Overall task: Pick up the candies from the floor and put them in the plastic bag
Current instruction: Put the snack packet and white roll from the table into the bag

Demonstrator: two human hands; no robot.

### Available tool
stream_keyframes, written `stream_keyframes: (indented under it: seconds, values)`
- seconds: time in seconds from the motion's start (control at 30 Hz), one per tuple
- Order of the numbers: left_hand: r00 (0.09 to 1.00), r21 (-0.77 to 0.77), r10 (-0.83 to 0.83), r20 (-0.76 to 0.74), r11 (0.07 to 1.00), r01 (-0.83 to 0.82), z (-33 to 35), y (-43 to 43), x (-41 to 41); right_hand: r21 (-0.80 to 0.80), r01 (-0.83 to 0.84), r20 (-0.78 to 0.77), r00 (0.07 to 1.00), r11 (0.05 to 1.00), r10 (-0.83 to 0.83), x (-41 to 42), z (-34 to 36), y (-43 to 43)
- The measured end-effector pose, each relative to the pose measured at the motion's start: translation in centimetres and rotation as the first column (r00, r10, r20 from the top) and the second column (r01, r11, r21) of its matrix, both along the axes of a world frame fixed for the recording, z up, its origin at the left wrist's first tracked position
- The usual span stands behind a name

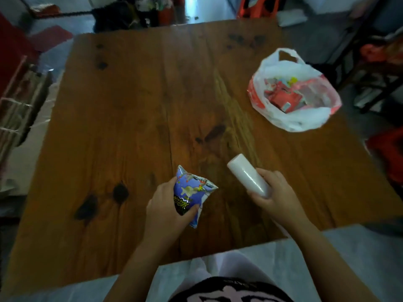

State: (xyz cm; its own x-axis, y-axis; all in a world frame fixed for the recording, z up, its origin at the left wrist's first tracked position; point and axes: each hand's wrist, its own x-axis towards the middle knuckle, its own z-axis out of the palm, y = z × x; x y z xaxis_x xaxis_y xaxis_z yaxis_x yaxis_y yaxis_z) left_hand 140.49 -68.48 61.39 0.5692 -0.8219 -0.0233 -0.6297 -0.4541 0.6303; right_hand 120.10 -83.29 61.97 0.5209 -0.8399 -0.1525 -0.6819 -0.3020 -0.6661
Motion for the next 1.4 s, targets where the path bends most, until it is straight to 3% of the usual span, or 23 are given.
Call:
stream_keyframes:
  seconds: [0.3,0.6,0.73,0.97,1.13,1.4]
  values:
    - [0.945,-0.051,-0.308,-0.109,0.951,0.304,-0.8,-0.9,-6.6,-0.089,0.340,-0.074,0.935,0.936,-0.347,-11.1,0.2,7.7]
    - [0.752,-0.085,-0.656,-0.056,0.754,0.651,1.1,-6.4,-20.2,-0.130,0.687,-0.031,0.718,0.715,-0.696,-26.0,0.5,11.1]
    - [0.676,-0.068,-0.735,-0.042,0.677,0.732,1.2,-8.9,-28.8,-0.109,0.749,-0.008,0.656,0.653,-0.754,-33.4,0.3,11.0]
    - [0.634,-0.099,-0.770,-0.076,0.638,0.763,1.6,-12.6,-44.1,-0.119,0.765,-0.022,0.635,0.633,-0.772,-47.8,1.2,9.9]
    - [0.656,-0.061,-0.753,-0.059,0.659,0.750,1.3,-15.3,-49.7,-0.101,0.764,0.001,0.640,0.637,-0.768,-54.4,1.7,6.7]
    - [0.720,-0.035,-0.694,-0.005,0.719,0.694,0.8,-25.9,-53.8,-0.070,0.730,0.027,0.683,0.680,-0.730,-58.0,0.6,-4.8]
